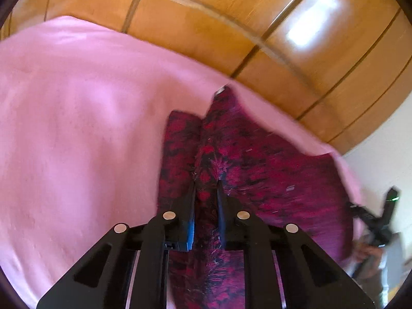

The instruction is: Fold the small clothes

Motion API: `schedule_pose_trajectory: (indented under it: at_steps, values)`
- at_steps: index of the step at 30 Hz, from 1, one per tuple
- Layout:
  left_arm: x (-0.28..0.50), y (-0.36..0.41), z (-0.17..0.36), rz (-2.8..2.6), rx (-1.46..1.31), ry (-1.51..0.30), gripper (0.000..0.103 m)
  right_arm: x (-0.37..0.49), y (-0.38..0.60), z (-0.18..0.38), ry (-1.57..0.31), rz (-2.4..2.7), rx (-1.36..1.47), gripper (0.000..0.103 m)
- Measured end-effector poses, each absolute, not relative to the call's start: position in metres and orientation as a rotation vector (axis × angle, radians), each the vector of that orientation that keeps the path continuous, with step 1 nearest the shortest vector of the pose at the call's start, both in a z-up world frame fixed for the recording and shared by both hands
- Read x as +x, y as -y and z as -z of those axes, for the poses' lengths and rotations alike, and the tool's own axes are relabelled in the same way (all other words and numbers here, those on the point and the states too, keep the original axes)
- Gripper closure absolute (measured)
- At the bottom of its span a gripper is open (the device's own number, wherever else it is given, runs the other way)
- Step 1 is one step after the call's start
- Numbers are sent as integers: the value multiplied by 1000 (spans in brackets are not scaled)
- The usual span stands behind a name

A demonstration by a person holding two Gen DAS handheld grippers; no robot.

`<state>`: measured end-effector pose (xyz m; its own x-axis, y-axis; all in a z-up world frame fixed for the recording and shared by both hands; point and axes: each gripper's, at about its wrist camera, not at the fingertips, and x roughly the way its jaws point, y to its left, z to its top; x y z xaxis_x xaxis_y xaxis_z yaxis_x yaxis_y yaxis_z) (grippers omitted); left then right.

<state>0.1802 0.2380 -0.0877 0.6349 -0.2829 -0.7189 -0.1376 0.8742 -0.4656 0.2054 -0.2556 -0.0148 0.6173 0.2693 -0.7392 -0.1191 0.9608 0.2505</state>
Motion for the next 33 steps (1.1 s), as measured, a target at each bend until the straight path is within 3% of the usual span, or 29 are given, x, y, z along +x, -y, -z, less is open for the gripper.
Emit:
schedule_pose_trajectory:
  at_steps: [4,6,9,10,11,12,16,20,33]
  values:
    - [184,-237,98,46,-535,-913,87,208,246,50,-933,-173,125,90]
    - [181,-233,86,-9,-491,-891,73,206,246,47,-921,-166,128,88]
    - [170,-215,57,-65,-364,-805,65,201,252,44,-913,-175,163,83]
    - [168,-209,50,-59,-336,-779,62,198,256,42,-908,-175,178,78]
    - [165,-202,41,-56,-303,-747,52,196,258,41,-902,-173,185,73]
    - [162,-192,35,-55,-267,-720,47,192,262,38,-890,-155,197,58]
    - [158,-161,29,-4,-165,-695,47,176,278,34,-883,-166,270,40]
    - [156,-137,35,37,-115,-697,47,163,289,37,-901,-194,309,30]
    - [161,-98,63,105,-80,-734,47,134,316,63,-985,-381,553,28]
